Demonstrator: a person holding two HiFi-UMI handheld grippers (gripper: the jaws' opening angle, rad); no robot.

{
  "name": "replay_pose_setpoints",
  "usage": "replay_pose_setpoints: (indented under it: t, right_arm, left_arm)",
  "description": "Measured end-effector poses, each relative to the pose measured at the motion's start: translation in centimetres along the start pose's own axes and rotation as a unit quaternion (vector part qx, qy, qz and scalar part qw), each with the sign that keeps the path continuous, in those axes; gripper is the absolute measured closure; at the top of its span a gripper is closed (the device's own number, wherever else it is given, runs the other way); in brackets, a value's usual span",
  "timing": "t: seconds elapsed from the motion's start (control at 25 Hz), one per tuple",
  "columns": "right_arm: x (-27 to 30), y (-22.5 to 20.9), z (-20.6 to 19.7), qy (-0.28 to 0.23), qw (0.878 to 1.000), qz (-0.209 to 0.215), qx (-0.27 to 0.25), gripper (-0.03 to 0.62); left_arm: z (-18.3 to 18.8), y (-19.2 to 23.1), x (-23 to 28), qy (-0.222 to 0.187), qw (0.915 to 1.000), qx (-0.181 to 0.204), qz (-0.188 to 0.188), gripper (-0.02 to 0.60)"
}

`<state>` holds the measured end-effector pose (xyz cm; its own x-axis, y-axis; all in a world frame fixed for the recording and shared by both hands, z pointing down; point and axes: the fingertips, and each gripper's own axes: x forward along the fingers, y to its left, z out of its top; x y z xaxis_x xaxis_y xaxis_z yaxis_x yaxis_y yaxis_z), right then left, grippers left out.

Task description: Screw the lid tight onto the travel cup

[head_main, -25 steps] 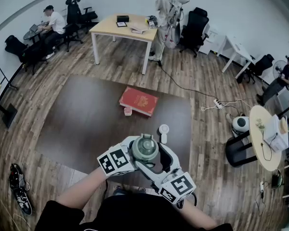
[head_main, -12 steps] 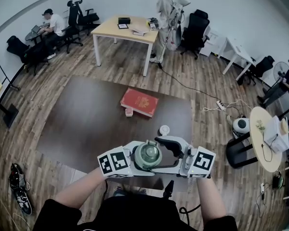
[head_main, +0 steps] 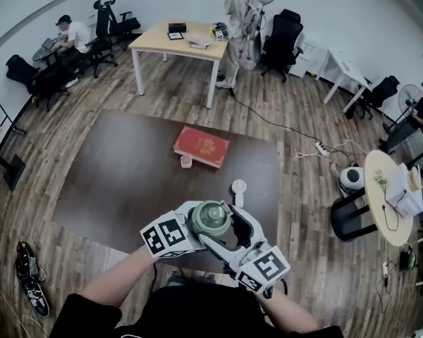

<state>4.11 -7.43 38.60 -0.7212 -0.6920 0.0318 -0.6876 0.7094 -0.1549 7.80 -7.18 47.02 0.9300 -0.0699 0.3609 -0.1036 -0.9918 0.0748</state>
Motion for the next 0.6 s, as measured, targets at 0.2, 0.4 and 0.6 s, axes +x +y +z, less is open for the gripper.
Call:
replay_pose_setpoints:
  t: [0.2,0.4,0.6]
  right_arm:
    - [0.4,0.1,-0.3,-0.008,0.994,-0.111,-0.017,0.194]
    - [0.5,0.3,0.0,0.015,0.999,-0.026,0.026,0.191]
    - [-0.7,-0.3,1.4,0.016,0.996,0.086,-0.024,0.18]
  left_arm:
    - [-0.2,0.3,0.1,-0.006,1.0,-0.006,0.002,0.166]
    - [-0.4,0.8,-0.4,-0.006,0.9999,-0.012,0.001,0.166]
    - [0.5,0.7,-1.1,-0.022,0.9995,-0.014,-0.016,0.166]
